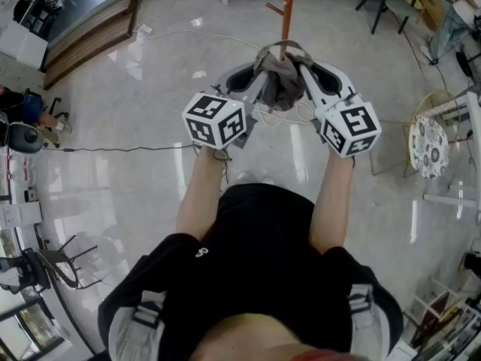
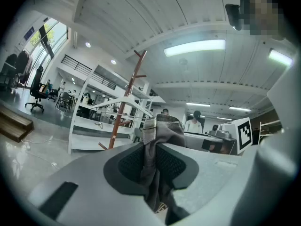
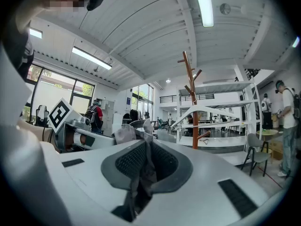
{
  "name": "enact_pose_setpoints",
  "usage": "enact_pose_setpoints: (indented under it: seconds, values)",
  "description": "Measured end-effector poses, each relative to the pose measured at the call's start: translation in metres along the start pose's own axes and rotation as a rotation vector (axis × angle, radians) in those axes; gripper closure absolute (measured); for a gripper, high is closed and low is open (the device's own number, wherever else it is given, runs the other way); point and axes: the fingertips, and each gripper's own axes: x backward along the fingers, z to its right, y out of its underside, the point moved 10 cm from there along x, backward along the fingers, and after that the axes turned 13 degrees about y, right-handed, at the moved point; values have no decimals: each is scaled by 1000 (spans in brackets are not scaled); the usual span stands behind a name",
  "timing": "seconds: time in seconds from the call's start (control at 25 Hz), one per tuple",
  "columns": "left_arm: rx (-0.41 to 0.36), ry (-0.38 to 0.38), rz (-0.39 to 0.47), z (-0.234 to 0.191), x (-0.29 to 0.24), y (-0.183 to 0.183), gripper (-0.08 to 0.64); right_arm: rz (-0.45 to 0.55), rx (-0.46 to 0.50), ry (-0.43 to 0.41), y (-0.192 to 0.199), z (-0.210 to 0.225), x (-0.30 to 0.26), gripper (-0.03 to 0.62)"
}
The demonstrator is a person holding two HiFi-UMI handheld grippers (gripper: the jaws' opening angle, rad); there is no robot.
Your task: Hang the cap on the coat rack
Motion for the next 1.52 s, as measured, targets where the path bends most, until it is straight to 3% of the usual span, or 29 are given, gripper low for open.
enact_pose_setpoints:
  seconds: [0.36,0.84,1.12,1.52]
  values:
    - [-3,-4,-2,-5,-12,4,499,-18,-26,72,12,12,-10,558]
    - [30,-39,2,-24,-11,16,499,-48,-19,39,25,11,-32,555]
    - [81,-45,-30,-86,-28,15,499,-106,-22,31,39,19,-93,555]
    - [150,3,-118,-195,-116,11,499,-202,-86,94,68,85,-197,555]
